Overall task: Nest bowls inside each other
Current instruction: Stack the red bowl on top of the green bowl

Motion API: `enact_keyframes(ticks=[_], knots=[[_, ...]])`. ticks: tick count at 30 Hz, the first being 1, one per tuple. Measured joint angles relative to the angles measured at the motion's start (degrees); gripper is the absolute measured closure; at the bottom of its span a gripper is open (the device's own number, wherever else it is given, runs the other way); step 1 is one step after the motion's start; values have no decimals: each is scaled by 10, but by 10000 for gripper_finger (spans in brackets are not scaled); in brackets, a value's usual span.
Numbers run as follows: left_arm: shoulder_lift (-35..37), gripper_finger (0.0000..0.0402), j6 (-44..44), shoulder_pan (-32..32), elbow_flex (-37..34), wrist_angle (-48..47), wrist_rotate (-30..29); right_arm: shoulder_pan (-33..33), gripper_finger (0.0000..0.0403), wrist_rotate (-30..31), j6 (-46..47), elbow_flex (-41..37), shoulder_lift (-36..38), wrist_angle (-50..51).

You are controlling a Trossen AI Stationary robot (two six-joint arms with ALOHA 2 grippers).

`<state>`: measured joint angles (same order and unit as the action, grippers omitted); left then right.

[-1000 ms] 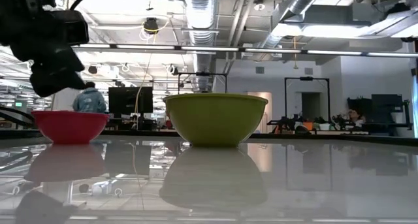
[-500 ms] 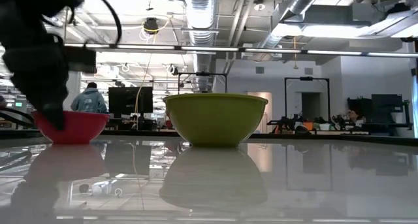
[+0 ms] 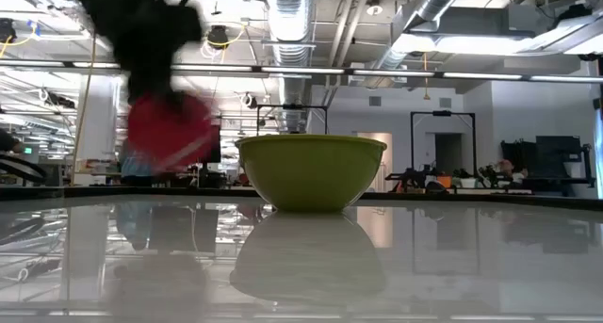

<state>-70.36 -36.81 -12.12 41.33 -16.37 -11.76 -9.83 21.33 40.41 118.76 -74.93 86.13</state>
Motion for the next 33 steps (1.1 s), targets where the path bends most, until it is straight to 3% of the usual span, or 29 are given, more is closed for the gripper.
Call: enact_keyframes(ticks=[5, 13, 17, 22, 25, 29, 33], knots=[[-9, 399, 50, 50, 25, 195, 67, -34, 319, 44, 27, 0, 5, 25], [-142, 400, 113, 112, 139, 162, 124, -96, 319, 81, 69, 0, 5, 39], [-241, 401, 173, 118, 258, 71, 140, -122, 319, 97, 87, 0, 5, 39], [-360, 401, 257, 107, 428, -163, 90, -151, 319, 107, 107, 0, 13, 39], [-418, 401, 291, 94, 501, -255, 56, -168, 319, 120, 117, 0, 17, 39], [-468, 393, 306, 80, 568, -305, 40, -188, 319, 141, 127, 0, 23, 39], [-471, 351, 301, 75, 590, -292, 38, -208, 319, 151, 133, 0, 27, 39]])
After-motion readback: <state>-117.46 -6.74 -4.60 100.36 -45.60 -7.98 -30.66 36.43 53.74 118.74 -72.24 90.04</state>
